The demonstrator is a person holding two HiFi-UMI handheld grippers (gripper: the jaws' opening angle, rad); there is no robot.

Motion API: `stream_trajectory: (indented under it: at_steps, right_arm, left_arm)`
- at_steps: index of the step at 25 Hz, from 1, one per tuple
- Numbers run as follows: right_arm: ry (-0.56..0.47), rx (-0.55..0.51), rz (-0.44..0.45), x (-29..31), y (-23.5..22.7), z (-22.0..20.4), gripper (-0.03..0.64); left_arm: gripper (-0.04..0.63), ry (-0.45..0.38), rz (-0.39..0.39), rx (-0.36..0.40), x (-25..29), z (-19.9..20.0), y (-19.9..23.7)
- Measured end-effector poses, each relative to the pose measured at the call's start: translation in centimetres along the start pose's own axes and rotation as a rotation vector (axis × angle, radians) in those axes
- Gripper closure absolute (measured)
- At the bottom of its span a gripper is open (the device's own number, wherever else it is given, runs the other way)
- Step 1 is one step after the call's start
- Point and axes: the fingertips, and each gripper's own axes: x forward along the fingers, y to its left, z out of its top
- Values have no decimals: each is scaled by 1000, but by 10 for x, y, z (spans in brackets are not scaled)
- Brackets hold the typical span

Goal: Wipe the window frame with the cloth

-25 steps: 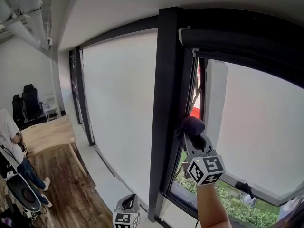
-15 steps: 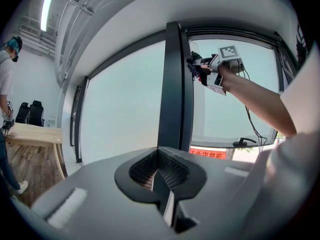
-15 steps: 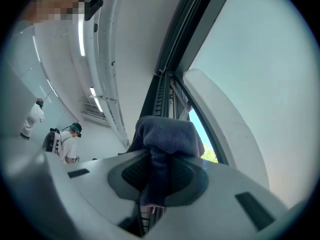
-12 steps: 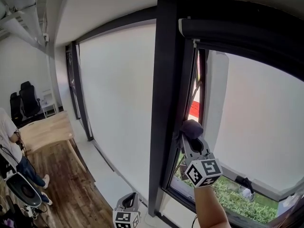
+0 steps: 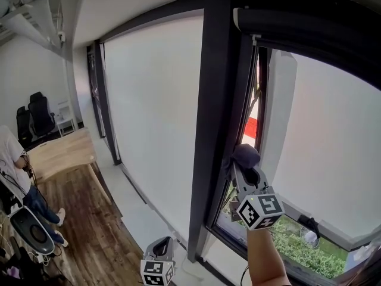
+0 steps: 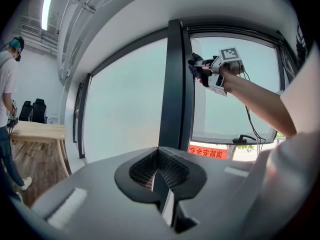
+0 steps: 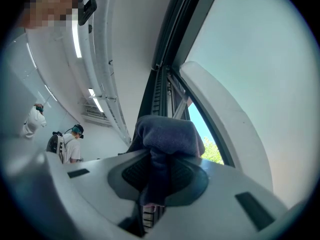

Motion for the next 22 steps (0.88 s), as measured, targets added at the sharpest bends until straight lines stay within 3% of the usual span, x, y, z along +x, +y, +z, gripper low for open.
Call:
stream_trajectory:
  at_steps: [22]
  right_arm:
    - [45,8,-5,-9,1,-25,549]
  left_arm:
    - [589,44,-7,0,-5,-16,-9]
